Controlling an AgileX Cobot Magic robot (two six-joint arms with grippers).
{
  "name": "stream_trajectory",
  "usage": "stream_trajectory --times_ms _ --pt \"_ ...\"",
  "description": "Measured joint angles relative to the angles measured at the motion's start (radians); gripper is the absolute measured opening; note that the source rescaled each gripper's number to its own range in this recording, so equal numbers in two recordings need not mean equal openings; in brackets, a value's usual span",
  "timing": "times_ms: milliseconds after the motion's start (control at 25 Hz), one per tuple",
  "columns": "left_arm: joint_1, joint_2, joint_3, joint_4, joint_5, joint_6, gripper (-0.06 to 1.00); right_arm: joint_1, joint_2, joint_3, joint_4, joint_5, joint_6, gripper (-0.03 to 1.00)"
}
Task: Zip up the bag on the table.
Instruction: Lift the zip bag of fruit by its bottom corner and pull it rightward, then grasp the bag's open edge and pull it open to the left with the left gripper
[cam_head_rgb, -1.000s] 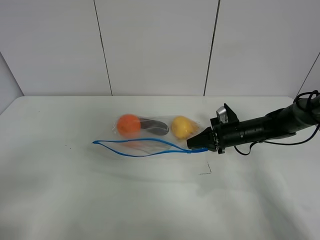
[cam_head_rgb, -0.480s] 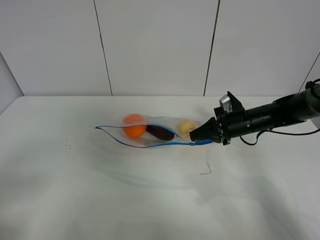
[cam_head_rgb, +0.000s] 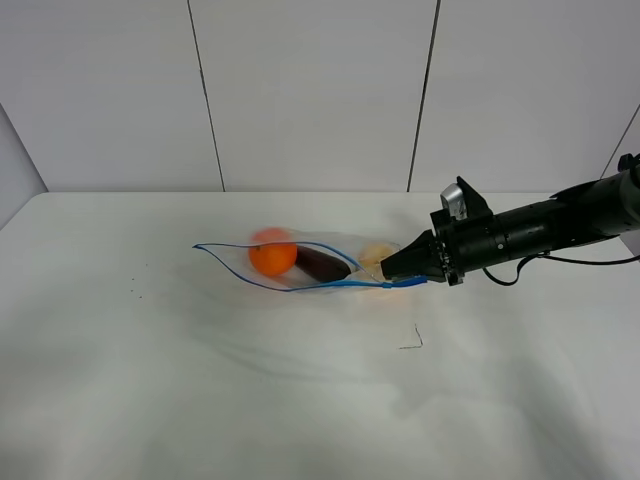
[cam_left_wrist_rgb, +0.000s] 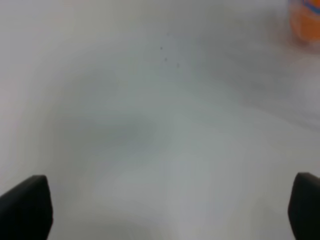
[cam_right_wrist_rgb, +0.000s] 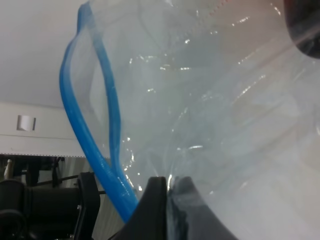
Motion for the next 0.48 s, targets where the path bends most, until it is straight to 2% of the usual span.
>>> stream_trajectory --times_ms 120,240,480 --pt "0.000 0.123 -0.026 -0.097 -0.056 0.043 0.93 0.000 0.000 0.000 -0.002 0.000 0.009 0.00" --pt "0.000 0.305 -0.090 -0.205 -0.092 0.155 0.92 0.000 0.000 0.000 -0.008 0.000 0.012 0.00" --pt "-0.003 0.632 -0.307 -0.285 -0.118 0.443 0.89 0.000 0.000 0.000 -0.013 0.000 0.019 0.00"
